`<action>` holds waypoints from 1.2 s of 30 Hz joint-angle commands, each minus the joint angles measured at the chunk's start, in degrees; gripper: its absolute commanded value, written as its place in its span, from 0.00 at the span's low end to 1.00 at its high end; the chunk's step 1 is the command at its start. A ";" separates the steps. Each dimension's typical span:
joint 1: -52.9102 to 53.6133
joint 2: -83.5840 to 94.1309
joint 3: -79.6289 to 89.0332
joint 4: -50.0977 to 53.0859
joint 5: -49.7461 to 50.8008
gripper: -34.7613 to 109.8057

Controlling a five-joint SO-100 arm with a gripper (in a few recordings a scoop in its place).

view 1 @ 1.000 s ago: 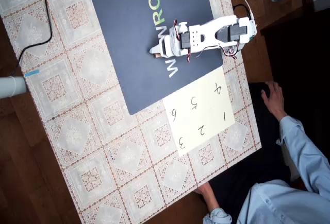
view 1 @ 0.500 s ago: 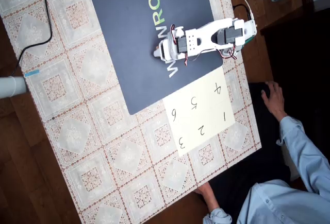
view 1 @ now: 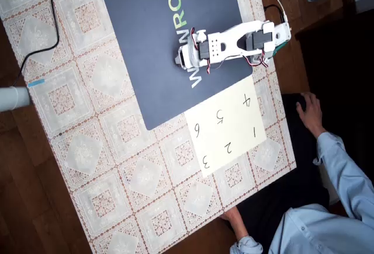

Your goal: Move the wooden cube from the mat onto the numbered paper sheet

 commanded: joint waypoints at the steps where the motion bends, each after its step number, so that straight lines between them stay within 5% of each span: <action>1: 0.18 7.65 3.69 -0.53 -0.62 0.24; 14: -5.01 48.69 31.46 -0.70 8.53 0.24; 24: -39.64 51.59 35.07 -9.05 22.59 0.24; 31: -61.17 47.99 38.23 -15.73 16.88 0.24; 36: -74.27 42.80 33.22 -9.32 14.94 0.24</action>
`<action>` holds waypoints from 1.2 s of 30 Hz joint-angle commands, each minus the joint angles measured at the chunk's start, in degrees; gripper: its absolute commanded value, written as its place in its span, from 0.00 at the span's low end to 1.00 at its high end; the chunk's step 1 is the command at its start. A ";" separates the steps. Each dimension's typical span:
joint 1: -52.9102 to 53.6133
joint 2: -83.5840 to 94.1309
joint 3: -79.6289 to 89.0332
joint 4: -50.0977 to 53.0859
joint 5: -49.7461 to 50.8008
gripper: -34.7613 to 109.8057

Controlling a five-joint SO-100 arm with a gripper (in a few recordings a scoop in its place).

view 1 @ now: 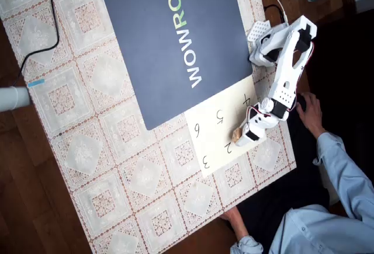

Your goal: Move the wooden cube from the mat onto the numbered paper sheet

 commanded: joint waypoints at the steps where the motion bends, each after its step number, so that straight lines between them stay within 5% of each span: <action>1: -7.91 -2.20 -5.10 5.19 0.35 0.24; 36: -15.12 -26.28 -21.88 10.02 5.01 0.24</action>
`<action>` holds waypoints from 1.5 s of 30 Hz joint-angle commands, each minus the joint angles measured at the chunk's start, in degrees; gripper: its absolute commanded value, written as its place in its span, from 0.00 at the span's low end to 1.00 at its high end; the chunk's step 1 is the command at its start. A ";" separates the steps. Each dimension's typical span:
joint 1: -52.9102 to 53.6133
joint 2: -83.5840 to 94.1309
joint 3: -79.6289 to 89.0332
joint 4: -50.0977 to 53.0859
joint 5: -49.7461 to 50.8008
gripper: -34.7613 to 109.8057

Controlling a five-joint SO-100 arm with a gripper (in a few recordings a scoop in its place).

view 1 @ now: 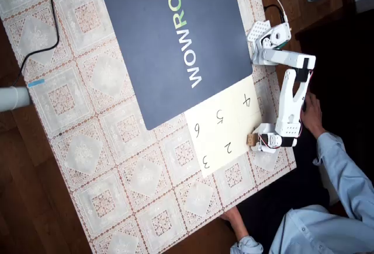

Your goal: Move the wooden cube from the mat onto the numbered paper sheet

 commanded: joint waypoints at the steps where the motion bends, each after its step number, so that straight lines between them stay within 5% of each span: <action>1: -3.16 0.88 -0.88 0.97 1.58 0.24; 15: -3.52 3.25 4.48 -0.35 2.29 0.24; 19: -3.78 3.52 4.66 0.18 2.46 0.35; 34: -3.43 8.09 6.24 -1.05 3.52 0.39; 45: 2.55 30.94 6.86 11.95 0.88 0.40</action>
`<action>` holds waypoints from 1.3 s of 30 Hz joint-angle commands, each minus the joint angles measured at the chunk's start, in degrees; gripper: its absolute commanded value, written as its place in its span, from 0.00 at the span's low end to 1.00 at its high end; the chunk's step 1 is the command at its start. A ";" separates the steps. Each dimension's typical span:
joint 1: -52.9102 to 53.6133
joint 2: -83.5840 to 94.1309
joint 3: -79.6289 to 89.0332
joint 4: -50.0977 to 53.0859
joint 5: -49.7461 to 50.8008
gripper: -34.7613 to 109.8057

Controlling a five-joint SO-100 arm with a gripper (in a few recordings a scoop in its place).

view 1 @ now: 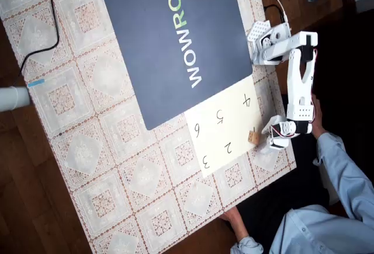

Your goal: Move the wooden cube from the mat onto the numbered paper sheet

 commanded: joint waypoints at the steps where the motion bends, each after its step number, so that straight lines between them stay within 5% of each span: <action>1: 1.85 8.96 0.70 5.01 -1.23 0.39; 7: 17.14 22.41 14.94 3.43 -5.27 0.25; 11: 35.60 35.16 31.11 -5.45 -10.20 0.24; 19: 70.49 54.40 44.56 -2.29 -14.06 0.24; 29: 82.35 85.43 60.82 5.10 -15.64 0.24; 39: 87.10 85.96 67.50 4.92 -15.73 0.24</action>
